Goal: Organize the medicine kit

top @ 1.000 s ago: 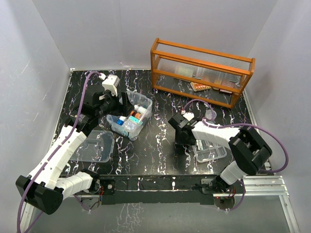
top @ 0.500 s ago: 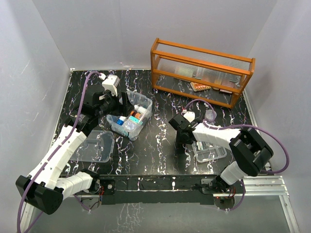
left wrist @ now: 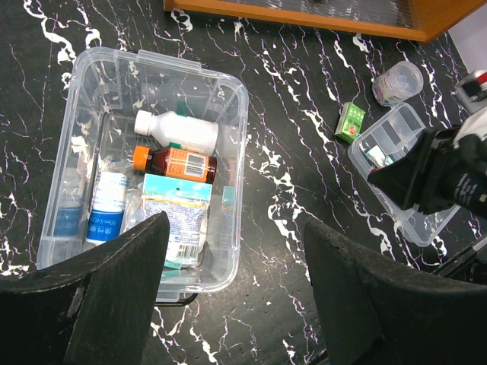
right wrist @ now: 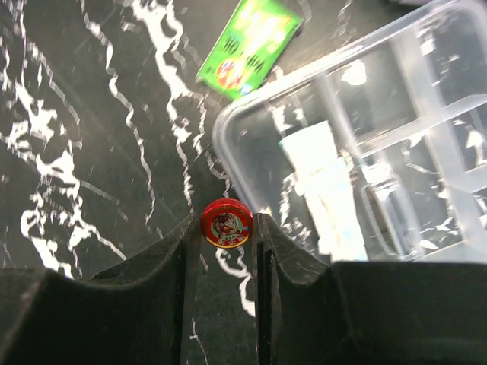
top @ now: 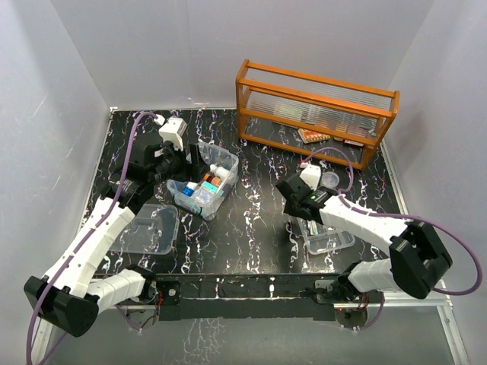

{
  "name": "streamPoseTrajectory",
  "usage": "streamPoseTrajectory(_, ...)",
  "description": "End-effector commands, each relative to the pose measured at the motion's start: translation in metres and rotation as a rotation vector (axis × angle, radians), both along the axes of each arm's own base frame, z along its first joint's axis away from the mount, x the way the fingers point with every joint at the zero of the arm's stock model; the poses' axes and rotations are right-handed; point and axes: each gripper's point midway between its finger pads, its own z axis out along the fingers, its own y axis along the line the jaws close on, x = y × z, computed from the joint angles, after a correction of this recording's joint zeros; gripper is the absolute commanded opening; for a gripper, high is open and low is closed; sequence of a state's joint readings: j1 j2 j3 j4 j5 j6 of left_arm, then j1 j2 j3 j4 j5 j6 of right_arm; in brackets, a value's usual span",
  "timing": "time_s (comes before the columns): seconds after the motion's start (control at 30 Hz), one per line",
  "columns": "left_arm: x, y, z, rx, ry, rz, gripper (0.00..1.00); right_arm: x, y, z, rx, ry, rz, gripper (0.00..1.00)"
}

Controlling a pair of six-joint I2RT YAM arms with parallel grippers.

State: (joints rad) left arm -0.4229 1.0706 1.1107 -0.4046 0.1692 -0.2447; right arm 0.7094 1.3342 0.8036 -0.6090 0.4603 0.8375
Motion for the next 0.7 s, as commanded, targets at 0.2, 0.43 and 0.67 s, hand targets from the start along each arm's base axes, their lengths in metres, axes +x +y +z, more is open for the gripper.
streamPoseTrajectory(0.2, -0.007, 0.005, 0.019, -0.016, -0.049, 0.007, 0.70, 0.027, -0.078, 0.020, -0.079, -0.094, -0.232, 0.25)
streamPoseTrajectory(0.43, -0.008, 0.005, 0.022, -0.018, -0.056, 0.006, 0.70, 0.045, -0.102, 0.014, -0.093, -0.075, -0.273, 0.25)
streamPoseTrajectory(0.67, -0.009, 0.006, 0.025, -0.017, -0.059, 0.007, 0.70, 0.061, -0.099, 0.005, -0.093, -0.051, -0.225, 0.26)
